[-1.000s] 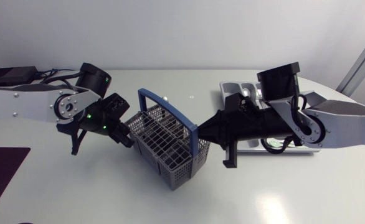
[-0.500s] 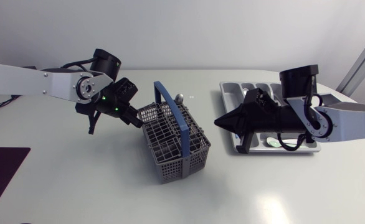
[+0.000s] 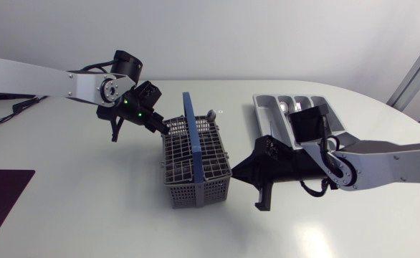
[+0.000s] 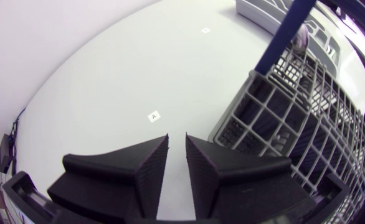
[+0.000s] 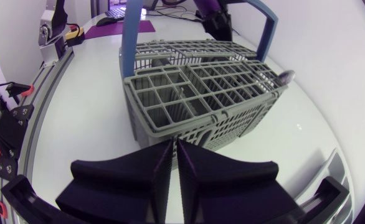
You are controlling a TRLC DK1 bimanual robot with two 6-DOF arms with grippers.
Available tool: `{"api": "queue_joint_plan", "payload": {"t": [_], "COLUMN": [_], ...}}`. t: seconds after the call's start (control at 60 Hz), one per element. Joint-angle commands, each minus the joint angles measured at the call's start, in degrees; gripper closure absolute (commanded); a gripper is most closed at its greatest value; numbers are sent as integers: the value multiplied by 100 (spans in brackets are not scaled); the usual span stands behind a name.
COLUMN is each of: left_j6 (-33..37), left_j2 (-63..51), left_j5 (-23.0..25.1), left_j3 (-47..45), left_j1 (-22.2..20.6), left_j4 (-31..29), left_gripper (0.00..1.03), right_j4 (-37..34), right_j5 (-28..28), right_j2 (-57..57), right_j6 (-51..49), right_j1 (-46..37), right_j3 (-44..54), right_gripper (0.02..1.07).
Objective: Unload the cutlery basket into the drawer organizer.
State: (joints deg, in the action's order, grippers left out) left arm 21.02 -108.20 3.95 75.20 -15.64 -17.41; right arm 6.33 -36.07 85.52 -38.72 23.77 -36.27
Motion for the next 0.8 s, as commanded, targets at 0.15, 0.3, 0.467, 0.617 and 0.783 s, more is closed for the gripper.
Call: {"api": "queue_joint_plan", "payload": {"t": [0.15,0.3,0.467,0.617,0.783], "left_j6": [-335,-379,-212,228,412], "left_j2": [-869,-983,-122,1231,2673], "left_j5": [344,423,458,467,449], "left_j3": [1410,1717,1041,-243,-1411], "left_j1": [-1,114,465,430,17], "left_j4": [-509,-729,-852,-966,-1177], "left_gripper": [80,80,80,71,51], "right_j4": [501,475,9,-211,-132], "right_j5": [171,250,-154,-277,-277], "right_j2": [211,176,44,167,782], "right_j6": [515,444,224,286,602], "right_j1": [638,488,-566,-1023,-1155], "right_j3": [85,50,-302,-741,-1321], "right_gripper": [94,94,83,59,59]}}
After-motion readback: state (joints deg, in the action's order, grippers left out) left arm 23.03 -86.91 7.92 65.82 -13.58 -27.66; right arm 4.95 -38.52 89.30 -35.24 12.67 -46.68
